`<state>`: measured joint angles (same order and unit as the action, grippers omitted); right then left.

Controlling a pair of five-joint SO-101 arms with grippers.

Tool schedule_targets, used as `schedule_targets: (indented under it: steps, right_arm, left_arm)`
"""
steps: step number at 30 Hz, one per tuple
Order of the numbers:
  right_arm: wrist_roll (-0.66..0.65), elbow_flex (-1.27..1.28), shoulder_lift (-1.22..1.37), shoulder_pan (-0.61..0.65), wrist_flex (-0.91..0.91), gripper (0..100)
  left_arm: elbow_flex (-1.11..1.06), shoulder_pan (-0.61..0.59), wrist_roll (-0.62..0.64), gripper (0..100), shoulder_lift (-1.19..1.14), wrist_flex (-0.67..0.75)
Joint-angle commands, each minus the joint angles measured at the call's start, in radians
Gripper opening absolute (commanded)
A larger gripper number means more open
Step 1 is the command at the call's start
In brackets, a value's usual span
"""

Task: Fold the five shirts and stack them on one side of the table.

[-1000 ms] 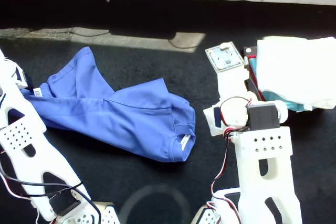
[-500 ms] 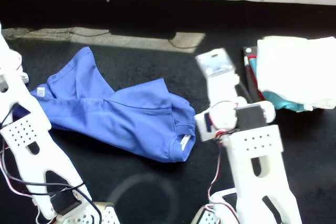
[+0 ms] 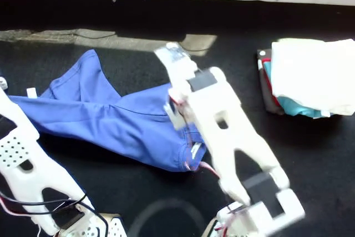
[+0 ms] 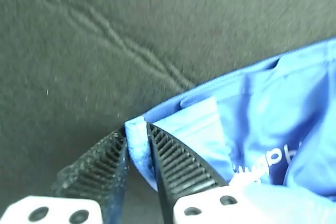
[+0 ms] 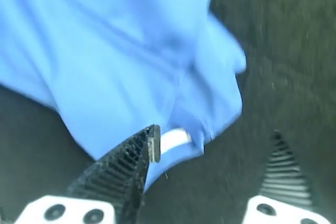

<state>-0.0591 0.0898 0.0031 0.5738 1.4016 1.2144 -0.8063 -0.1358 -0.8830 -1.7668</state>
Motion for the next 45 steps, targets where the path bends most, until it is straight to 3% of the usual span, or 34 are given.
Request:
schedule_targets:
  steps: [1,8,13,20,25,30,42,45]
  right_arm:
    - [0.063,-0.380,0.226,0.038,0.024,32.7]
    - [0.152,-0.851,0.639,0.088,0.094,30.6]
    - [0.150,-1.136,0.857,0.093,0.193,16.8]
    - [0.150,-1.395,1.024,0.088,0.344,16.0]
    - [0.150,-1.481,1.032,0.064,0.360,17.1]
    - [0.155,-1.494,0.992,0.025,0.360,29.4]
    - [0.153,-1.492,1.095,0.035,0.360,25.3]
    - [0.150,-1.492,1.110,0.038,0.360,11.9]
  left_arm:
    - [-0.137,-0.013,0.003,1,0.156,-0.008]
    - [-0.381,-0.013,0.002,1,0.354,-0.008]
    - [-0.400,-0.013,0.000,1,0.400,-0.008]
    - [-0.401,-0.012,0.000,1,0.395,-0.008]
    - [-0.404,-0.012,0.000,1,0.395,-0.008]
    - [-0.404,-0.012,0.000,1,0.394,-0.008]
    - [-0.404,-0.012,0.000,1,0.394,0.002]
    - [-0.404,-0.012,0.000,1,0.394,0.015]
